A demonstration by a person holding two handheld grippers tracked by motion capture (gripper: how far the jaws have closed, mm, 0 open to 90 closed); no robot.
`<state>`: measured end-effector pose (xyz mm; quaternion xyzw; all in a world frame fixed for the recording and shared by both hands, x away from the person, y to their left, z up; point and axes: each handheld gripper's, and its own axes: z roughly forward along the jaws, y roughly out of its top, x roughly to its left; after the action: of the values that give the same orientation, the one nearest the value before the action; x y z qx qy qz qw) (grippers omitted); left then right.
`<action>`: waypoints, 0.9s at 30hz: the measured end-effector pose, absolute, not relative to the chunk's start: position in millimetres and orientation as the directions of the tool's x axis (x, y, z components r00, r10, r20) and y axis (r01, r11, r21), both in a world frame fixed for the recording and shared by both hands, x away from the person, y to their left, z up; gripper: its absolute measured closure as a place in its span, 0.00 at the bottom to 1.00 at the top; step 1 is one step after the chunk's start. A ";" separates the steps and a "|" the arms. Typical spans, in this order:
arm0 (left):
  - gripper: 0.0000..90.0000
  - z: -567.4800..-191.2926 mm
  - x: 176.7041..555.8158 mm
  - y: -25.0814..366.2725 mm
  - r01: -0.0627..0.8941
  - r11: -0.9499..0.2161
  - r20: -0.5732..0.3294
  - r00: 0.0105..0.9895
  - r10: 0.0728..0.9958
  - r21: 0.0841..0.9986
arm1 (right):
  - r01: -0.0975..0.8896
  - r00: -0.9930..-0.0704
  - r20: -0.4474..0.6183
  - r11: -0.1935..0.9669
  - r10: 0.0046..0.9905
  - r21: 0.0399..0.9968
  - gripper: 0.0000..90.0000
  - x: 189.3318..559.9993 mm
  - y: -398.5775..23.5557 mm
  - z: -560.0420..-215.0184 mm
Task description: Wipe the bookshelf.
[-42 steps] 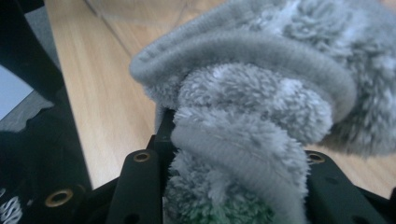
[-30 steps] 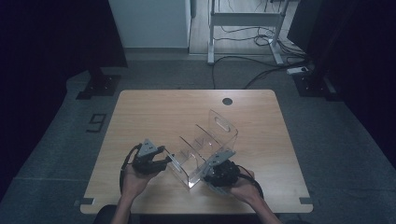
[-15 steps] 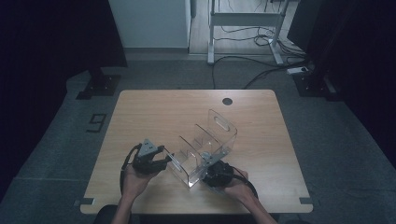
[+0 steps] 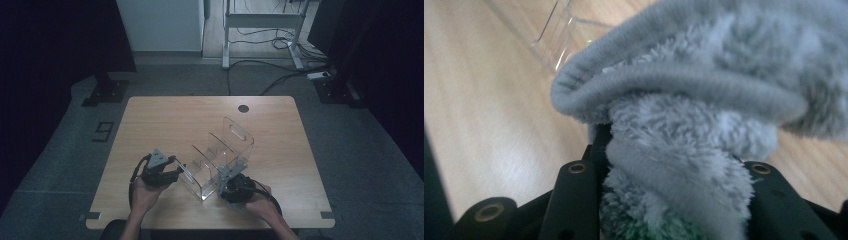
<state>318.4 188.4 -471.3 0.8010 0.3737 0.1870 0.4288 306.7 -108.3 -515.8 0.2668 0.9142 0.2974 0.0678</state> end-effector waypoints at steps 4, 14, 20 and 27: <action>0.51 -471.4 318.2 188.2 0.439 -0.352 -0.020 0.648 0.761 0.827 | 0.448 -0.851 0.044 0.679 0.523 0.582 0.66 299.3 -116.6 -511.3; 0.51 -471.4 318.2 188.0 0.438 -0.352 -0.020 0.648 0.762 0.827 | 0.437 -0.869 0.105 0.649 0.484 0.623 0.65 279.8 -125.1 -495.8; 0.51 -471.4 318.1 187.2 0.439 -0.350 -0.019 0.645 0.764 0.827 | 0.372 -0.911 0.123 0.653 0.394 0.660 0.64 268.0 -97.6 -491.0; 0.51 -471.2 317.9 186.0 0.444 -0.351 -0.016 0.637 0.770 0.824 | 0.360 -0.916 0.130 0.635 0.379 0.683 0.64 271.1 -74.5 -493.4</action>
<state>317.9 186.0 -471.2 0.7990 0.3800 0.1921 0.4245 271.1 -74.5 -493.4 0.2043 0.9041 0.3750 0.0129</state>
